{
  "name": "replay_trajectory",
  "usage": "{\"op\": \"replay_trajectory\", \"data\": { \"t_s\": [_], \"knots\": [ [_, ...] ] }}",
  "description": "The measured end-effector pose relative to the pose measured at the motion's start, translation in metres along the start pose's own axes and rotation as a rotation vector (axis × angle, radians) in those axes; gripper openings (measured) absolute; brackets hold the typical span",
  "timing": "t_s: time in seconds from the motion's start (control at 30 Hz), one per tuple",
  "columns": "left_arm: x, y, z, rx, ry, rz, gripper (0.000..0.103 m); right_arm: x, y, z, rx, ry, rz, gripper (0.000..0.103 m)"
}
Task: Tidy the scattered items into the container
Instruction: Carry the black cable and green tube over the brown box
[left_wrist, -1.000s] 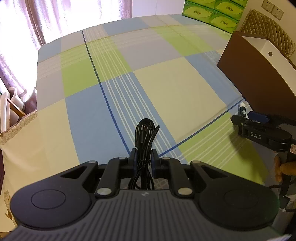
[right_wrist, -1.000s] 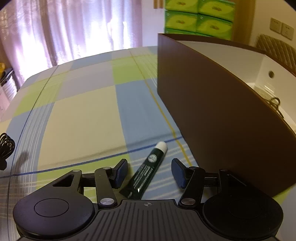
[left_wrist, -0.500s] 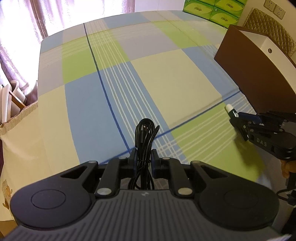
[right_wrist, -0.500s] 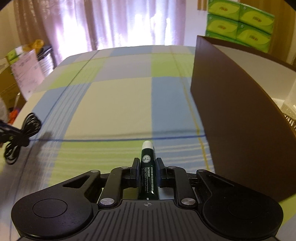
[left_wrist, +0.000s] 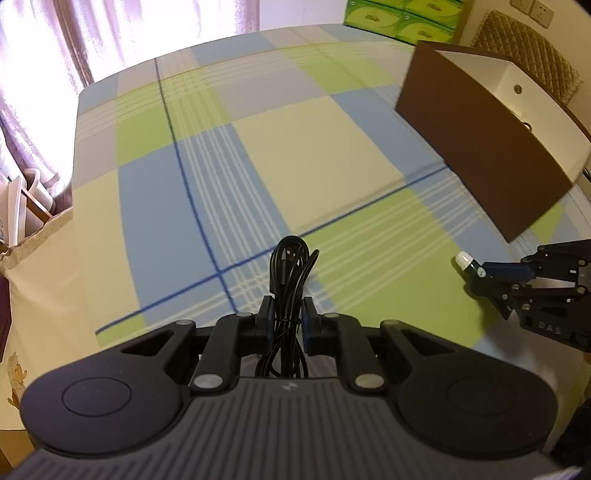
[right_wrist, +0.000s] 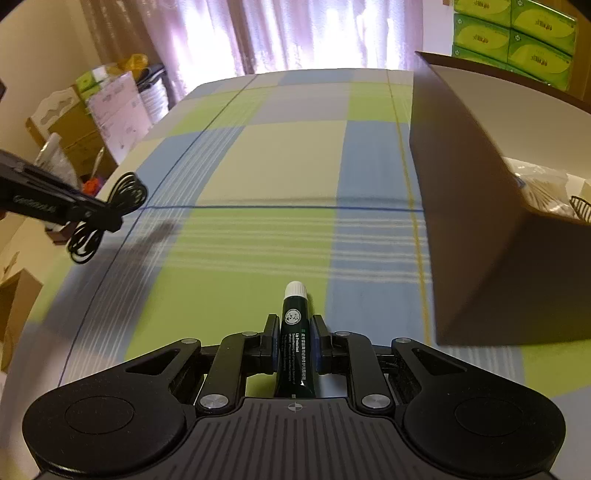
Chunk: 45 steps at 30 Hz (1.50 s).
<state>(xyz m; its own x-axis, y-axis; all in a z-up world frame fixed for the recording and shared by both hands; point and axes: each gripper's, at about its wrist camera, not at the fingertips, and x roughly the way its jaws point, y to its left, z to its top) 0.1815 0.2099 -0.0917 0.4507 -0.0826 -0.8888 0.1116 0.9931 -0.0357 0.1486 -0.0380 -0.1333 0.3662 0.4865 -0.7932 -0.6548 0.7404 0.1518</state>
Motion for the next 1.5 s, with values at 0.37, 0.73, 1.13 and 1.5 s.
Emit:
{"op": "replay_trajectory", "data": {
  "t_s": [0.37,0.73,1.13,1.5],
  "knots": [
    [-0.007,-0.047,-0.004,0.031,-0.003,-0.015,0.011,-0.051,-0.029,-0.021,-0.024,-0.007,0.052,0.019],
    [-0.012,-0.1,-0.006,0.005,-0.003,-0.061,0.011,-0.088,-0.081,-0.03,0.003,0.006,0.065,0.019],
    [-0.032,-0.175,-0.004,-0.044,-0.028,-0.16,0.011,-0.135,-0.144,-0.024,0.013,-0.001,0.092,0.019],
    [-0.057,-0.246,0.043,0.042,-0.136,-0.188,0.011,-0.182,-0.202,-0.002,0.05,-0.069,0.185,0.019]
  ]
}}
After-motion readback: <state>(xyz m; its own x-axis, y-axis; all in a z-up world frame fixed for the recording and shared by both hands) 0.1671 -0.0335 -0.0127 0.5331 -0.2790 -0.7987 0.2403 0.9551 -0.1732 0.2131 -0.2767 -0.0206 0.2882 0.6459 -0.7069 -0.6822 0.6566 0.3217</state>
